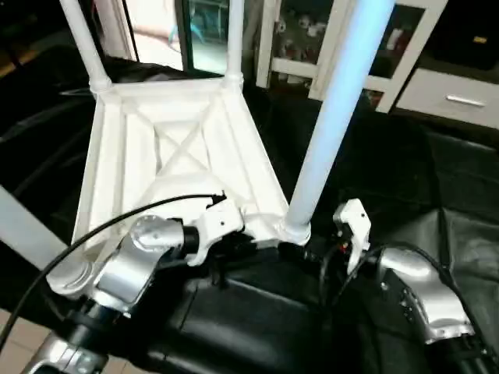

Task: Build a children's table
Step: Rotate leg to tighten

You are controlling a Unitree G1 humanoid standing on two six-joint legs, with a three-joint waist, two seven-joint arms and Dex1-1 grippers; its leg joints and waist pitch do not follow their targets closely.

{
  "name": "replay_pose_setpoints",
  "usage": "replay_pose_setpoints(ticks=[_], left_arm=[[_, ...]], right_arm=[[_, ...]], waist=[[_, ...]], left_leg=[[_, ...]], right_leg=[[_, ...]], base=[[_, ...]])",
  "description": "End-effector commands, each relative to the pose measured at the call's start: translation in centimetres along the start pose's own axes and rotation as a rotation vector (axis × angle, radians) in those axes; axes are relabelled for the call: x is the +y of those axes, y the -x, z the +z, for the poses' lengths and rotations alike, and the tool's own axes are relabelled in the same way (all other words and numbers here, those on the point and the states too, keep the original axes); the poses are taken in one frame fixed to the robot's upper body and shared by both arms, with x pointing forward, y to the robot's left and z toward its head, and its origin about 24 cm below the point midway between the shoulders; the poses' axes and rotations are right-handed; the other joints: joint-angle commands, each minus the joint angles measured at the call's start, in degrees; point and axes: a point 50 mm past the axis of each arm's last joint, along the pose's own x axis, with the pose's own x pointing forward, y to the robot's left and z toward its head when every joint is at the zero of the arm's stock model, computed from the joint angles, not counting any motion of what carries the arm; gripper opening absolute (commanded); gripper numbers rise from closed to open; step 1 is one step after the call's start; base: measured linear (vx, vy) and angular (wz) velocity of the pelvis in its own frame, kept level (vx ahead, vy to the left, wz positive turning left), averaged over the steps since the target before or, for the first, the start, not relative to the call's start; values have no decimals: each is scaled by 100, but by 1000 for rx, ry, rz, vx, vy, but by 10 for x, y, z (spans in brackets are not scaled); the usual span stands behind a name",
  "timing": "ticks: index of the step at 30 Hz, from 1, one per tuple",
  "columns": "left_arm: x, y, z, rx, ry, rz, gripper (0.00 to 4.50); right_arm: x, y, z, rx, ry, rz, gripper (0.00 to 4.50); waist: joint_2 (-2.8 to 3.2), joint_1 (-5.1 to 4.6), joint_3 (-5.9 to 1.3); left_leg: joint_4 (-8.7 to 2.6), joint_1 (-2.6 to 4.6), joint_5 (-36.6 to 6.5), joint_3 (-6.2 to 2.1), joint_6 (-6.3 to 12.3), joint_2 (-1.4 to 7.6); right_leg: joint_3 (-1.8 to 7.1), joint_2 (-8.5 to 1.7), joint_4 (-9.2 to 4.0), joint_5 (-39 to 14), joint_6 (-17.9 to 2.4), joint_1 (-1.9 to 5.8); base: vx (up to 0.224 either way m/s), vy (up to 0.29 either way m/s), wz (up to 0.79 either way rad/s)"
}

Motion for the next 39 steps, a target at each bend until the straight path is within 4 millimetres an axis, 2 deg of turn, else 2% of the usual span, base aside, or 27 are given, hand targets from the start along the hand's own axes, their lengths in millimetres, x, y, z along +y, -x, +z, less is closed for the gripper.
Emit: replay_pose_setpoints(ticks=[1, 3, 4, 10, 12, 16, 19, 21, 22, 26, 28, 39], left_arm=[[-14, -6, -6, -48, 62, -75, 0], [-15, -4, -6, -46, 62, -81, 0], [-16, -3, -7, -46, 62, -83, 0], [-17, -2, -6, -42, 65, -91, 0], [-17, -2, -6, -41, 65, -93, 0], [-18, -3, -6, -37, 63, -92, 0], [-18, -3, -5, -37, 63, -93, 0], [-18, -3, -5, -36, 62, -95, 0], [-18, -3, -5, -35, 62, -97, 0], [-18, -4, -6, -31, 63, -101, 0], [-19, -4, -6, -29, 63, -103, 0], [-17, -6, -9, -4, 60, -92, 0]], right_arm=[[0, 2, 4, -32, 7, 56, 443], [-2, 3, 7, -46, 3, 83, 443], [-3, 2, 9, -52, 6, 87, 443], [-7, -5, 10, -54, 23, 88, 443], [-6, -8, 8, -47, 19, 103, 443], [-4, -11, 3, -20, 13, 119, 406], [-6, -11, 3, -20, 16, 114, 372], [-7, -12, 4, -37, 11, 110, 365], [-8, -12, 6, -49, 12, 109, 340], [-8, -12, 8, -69, 11, 110, 322], [-7, -12, 7, -70, 13, 112, 292], [1, -14, -8, -46, 13, 52, 275]], waist=[[-103, 32, -281], [-98, 32, -276], [-96, 28, -279], [-108, 23, -297], [-109, 28, -306], [-113, 34, -308], [-109, 37, -301], [-117, 33, -302], [-114, 36, -302], [-102, 39, -320], [-103, 37, -311], [-111, 45, -323]], left_leg=[[-409, -2, -120, -216, 965, 558], [-423, 7, -274, -227, 876, 563], [-424, 8, -258, -230, 862, 565], [-387, 18, 13, -212, 918, 540], [-373, 20, 171, -211, 988, 537], [-362, 16, 208, -212, 1039, 537], [-370, 23, 80, -216, 977, 544], [-365, 18, 39, -213, 948, 536], [-366, 16, 38, -214, 942, 537], [-352, 22, 113, -211, 965, 534], [-356, 19, 86, -214, 963, 537], [-362, 19, -38, -220, 834, 536]], right_leg=[[293, -468, -294, -590, -1820, 287], [293, -460, -313, -881, -1757, 283], [293, -457, -304, -867, -1757, 283], [290, -449, -259, -553, -1828, 278], [284, -435, -231, -376, -1870, 279], [279, -437, -226, -385, -1883, 284], [280, -439, -243, -567, -1860, 281], [285, -440, -245, -595, -1862, 284], [286, -442, -244, -593, -1856, 288], [283, -438, -218, -431, -1890, 290], [285, -438, -227, -471, -1892, 289], [285, -434, -236, -657, -1802, 291]], base=[[0, 0, 0], [0, 0, 0], [0, 0, 0], [0, 0, 0], [0, 0, 0], [0, 0, 0], [0, 0, 0], [0, 0, 0], [0, 0, 0], [0, 0, 0], [0, 0, 0], [0, 0, 0]])
